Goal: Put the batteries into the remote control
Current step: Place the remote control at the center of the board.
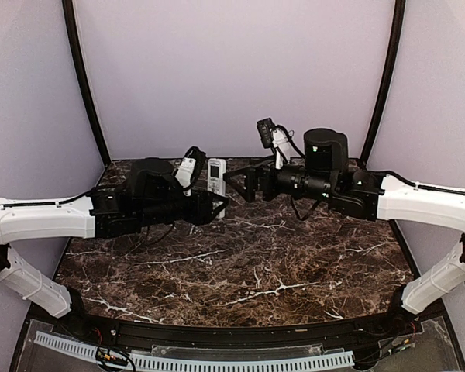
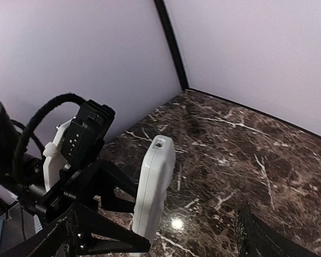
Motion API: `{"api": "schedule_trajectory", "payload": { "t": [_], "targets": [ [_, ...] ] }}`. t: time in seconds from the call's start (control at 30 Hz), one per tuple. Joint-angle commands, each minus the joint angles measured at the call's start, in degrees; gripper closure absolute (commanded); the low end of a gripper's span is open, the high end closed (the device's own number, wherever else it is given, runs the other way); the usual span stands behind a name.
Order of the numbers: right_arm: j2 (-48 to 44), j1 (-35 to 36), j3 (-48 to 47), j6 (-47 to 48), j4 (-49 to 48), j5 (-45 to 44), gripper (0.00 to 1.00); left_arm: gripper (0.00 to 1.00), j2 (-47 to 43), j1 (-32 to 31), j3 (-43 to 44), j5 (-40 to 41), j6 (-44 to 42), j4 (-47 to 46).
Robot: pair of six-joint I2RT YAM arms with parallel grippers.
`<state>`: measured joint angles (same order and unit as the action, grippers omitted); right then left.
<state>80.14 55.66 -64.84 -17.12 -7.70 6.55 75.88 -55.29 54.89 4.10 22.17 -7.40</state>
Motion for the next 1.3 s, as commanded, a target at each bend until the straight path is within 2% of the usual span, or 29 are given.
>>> {"api": "schedule_trajectory", "payload": {
  "t": [0.0,0.17,0.27,0.33,0.5,0.67,0.87,1.13,1.2,1.27],
  "targets": [
    [-1.56,-0.4,-0.81,-4.21,15.32,-21.27,0.01,1.0,6.77,1.83,2.1,8.89,14.51,14.95],
    [-2.09,-0.38,0.8,-5.91,18.87,-22.13,0.01,1.0,15.08,3.64,4.81,5.73,23.09,17.83],
    [-2.17,-0.4,1.54,-6.49,19.72,-22.43,0.01,1.0,23.06,4.2,10.36,7.06,26.87,28.12],
    [-1.97,-0.41,1.97,-6.69,19.96,-22.46,0.01,1.0,27.35,4.37,15.93,5.84,27.42,32.78],
    [-1.32,-0.37,1.33,-6.32,21.29,-22.19,0.01,1.0,30.66,4.4,17.55,3.31,27.75,30.84],
    [-0.78,-0.39,1.24,-5.66,21.93,-22.1,0.01,0.95,35.46,4.4,24.36,3.09,27.87,34.94],
    [-0.38,-0.33,1.02,-5.58,22.63,-21.89,0.01,0.9,41.73,4.4,32.52,2.81,30.03,45.99],
    [0.63,-0.32,0.31,-5.03,22.81,-21.66,0.01,0.8,45.69,4.4,35.06,-0.11,31.13,48.7],
    [0.85,-0.36,0.36,-5.02,22.65,-21.63,0.01,0.74,46.4,4.4,36.15,0.23,31.05,50.08],
    [1.02,-0.33,0.37,-5.02,22.5,-21.66,0.01,0.63,47.05,4.4,36.92,0.24,30.86,50.9]
  ]
}}
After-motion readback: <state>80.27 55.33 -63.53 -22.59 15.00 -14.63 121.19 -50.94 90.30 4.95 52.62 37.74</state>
